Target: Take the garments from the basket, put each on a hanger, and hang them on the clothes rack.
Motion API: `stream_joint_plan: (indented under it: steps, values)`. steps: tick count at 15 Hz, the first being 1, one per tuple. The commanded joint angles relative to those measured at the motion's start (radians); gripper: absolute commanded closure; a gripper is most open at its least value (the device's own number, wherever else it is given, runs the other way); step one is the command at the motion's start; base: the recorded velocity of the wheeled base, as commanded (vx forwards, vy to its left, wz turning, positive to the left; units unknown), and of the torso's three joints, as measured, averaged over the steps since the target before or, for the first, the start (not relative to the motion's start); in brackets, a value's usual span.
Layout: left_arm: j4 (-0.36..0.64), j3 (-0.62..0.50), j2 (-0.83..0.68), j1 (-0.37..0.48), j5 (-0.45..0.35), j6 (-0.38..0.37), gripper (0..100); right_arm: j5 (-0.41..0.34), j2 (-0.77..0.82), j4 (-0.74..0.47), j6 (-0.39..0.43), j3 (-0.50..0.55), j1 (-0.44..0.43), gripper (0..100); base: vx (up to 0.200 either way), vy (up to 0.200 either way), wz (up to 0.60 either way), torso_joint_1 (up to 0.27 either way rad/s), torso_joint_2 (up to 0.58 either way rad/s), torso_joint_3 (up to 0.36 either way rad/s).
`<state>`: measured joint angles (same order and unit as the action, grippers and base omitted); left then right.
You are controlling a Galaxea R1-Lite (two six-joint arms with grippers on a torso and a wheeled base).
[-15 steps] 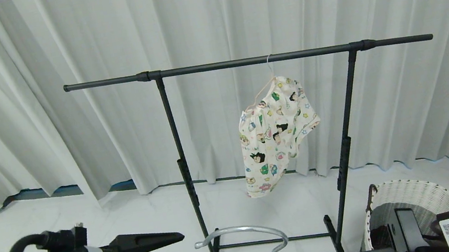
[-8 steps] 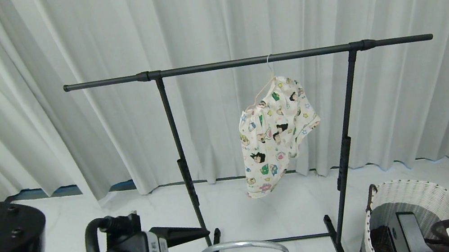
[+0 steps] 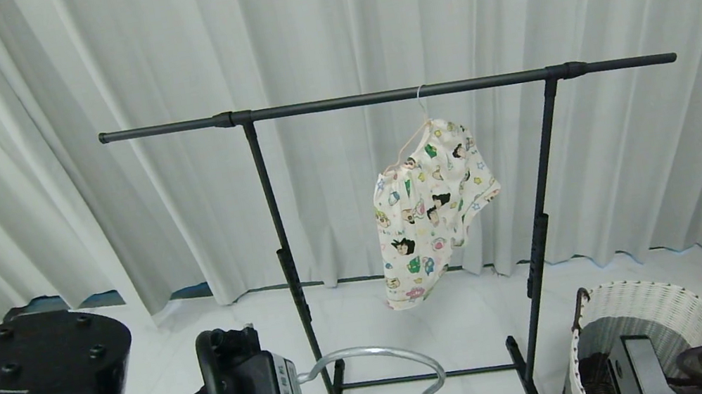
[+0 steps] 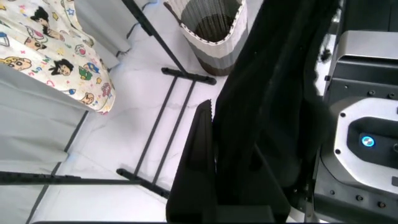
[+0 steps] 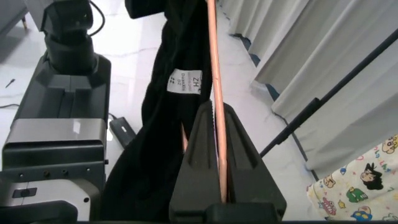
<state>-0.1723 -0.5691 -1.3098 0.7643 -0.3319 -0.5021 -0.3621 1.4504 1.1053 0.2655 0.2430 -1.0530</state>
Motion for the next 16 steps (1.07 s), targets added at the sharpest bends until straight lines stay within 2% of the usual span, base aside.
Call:
stream_joint_plan:
  steps: [1, 2, 7, 10, 11, 13, 14, 15, 16]
  values:
    - [-0.001, -0.001, -0.008, 0.000, 0.002, 0.001, 100, -0.001, 0.001, 0.001, 0.001, -0.002, 0.001, 100, 0.000, 0.000, 0.00, 0.000, 0.00, 0.000]
    - [-0.001, 0.000, -0.006, -0.002, 0.004, 0.001, 100, 0.002, -0.001, -0.001, 0.000, -0.004, 0.001, 0, 0.000, 0.000, 0.00, 0.000, 0.00, 0.000]
    - [-0.001, 0.003, -0.005, -0.033, 0.008, 0.001, 100, 0.012, -0.027, -0.001, 0.000, -0.034, 0.062, 0, 0.000, 0.000, 0.00, 0.000, 0.00, 0.000]
    - [-0.003, 0.008, 0.000, -0.103, 0.010, 0.001, 100, 0.074, -0.059, -0.001, -0.008, -0.071, 0.080, 0, 0.000, 0.000, 0.00, 0.000, 0.00, 0.000]
    - [-0.003, -0.005, 0.006, -0.148, 0.013, 0.005, 100, 0.083, -0.061, -0.001, -0.032, -0.085, 0.080, 0, 0.000, 0.000, 0.00, 0.000, 0.00, 0.000]
    - [-0.003, -0.040, 0.007, -0.164, 0.044, 0.086, 100, 0.086, -0.059, -0.005, -0.131, -0.087, 0.079, 0, 0.000, 0.000, 0.00, 0.000, 0.00, 0.000]
    - [-0.003, -0.064, 0.006, -0.161, 0.117, 0.152, 100, 0.089, -0.053, -0.010, -0.206, -0.083, 0.080, 0, 0.000, 0.000, 0.00, 0.000, 0.00, 0.000]
    - [-0.004, -0.077, 0.001, -0.160, 0.162, 0.166, 100, 0.098, -0.038, -0.025, -0.256, -0.082, 0.079, 0, 0.000, 0.000, 0.00, 0.000, 0.00, 0.000]
    - [-0.004, -0.080, 0.001, -0.160, 0.168, 0.166, 100, 0.115, -0.018, -0.048, -0.298, -0.079, 0.080, 0, 0.000, 0.000, 0.00, 0.000, 0.00, 0.000]
